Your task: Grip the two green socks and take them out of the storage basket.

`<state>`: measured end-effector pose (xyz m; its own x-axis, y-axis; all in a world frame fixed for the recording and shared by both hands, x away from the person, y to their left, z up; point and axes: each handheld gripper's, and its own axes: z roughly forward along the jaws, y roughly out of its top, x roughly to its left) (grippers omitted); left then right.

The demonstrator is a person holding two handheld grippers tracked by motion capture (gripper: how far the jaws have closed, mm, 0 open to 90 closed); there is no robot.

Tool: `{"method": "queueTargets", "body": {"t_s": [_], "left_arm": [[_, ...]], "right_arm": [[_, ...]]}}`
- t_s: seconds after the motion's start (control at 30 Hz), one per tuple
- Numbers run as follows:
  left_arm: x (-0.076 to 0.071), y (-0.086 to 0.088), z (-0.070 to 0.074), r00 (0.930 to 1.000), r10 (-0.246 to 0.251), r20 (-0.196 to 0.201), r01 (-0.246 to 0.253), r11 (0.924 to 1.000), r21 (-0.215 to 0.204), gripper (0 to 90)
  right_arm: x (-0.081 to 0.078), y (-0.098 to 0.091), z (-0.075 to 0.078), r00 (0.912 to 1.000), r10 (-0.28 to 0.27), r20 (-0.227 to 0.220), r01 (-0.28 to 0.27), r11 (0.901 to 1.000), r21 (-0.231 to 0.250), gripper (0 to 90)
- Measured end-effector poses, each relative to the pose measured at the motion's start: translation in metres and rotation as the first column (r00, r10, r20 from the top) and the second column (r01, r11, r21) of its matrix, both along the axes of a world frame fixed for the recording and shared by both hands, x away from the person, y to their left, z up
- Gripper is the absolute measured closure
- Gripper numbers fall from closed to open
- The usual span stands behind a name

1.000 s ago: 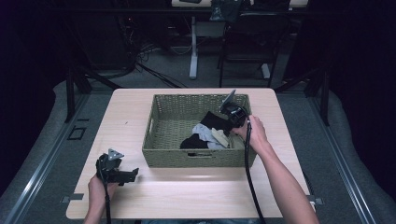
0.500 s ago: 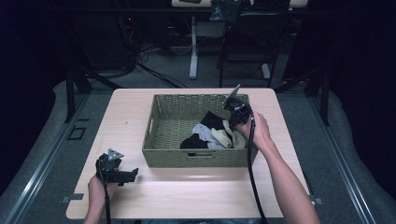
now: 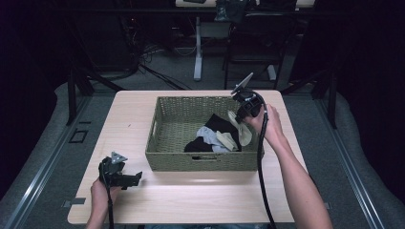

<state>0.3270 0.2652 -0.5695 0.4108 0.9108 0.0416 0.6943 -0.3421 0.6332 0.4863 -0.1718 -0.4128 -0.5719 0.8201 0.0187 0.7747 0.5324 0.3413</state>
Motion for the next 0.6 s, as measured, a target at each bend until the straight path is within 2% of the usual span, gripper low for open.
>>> {"method": "queueTargets", "body": {"t_s": [0.1,0.13,0.17,0.6], "left_arm": [[0.000,0.001,0.000,1.0000,-0.001,-0.007,0.001,1.0000,-0.002,0.2],[0.000,0.000,0.000,1.0000,-0.001,-0.007,0.001,1.0000,-0.001,0.2],[0.000,0.000,0.000,1.0000,0.002,-0.006,-0.002,1.0000,-0.004,0.2],[0.000,0.000,0.000,1.0000,-0.004,-0.008,0.004,1.0000,-0.001,0.2]], "right_arm": [[-0.001,-0.001,0.011,0.9999,0.000,0.013,0.000,0.9999,0.014,83.1],[-0.001,-0.002,0.014,0.9999,0.004,0.010,-0.004,1.0000,0.005,83.2],[-0.001,-0.002,0.016,0.9998,-0.001,0.022,0.000,0.9998,0.020,83.2],[-0.005,-0.008,0.049,0.9988,0.006,0.048,-0.008,0.9988,0.048,83.2]]}}
